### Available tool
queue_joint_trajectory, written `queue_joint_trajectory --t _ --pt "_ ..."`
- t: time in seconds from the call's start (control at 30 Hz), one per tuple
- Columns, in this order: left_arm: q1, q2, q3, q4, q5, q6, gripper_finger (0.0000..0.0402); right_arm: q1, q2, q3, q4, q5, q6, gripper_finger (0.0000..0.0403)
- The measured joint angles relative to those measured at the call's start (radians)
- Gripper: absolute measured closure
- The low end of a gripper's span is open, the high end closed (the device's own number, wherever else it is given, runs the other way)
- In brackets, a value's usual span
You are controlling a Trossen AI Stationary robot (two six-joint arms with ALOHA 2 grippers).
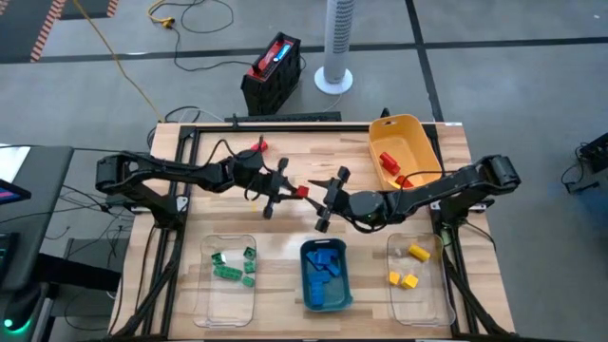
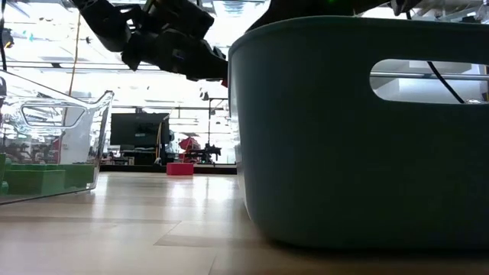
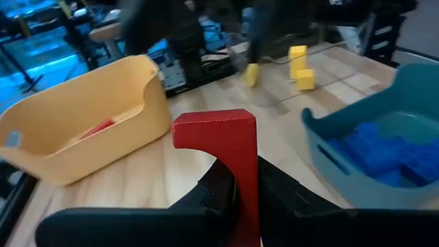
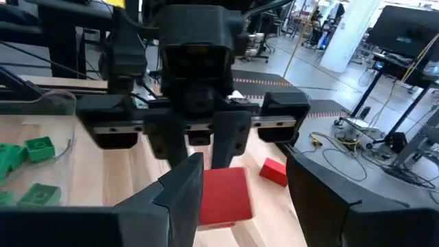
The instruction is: Sort blocks
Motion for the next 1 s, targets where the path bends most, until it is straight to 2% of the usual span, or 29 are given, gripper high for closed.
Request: queue_joint_trajectory --t 0.23,0.83,1.0 --pt "-0.04 0.0 0.0 0.033 0.0 0.001 0.0363 -0.004 0.001 0.0 0.006 -0.109 0.048 0.0162" --pt "-0.062 0.0 0.0 0.099 -0.002 -0.027 0.0363 -0.005 0.038 0.0 0.024 -0.12 0.025 0.0158" --pt "-0.062 0.0 0.0 0.102 -0.002 -0.028 0.0363 -0.006 0.038 0.0 0.02 -0.12 0.022 0.0185"
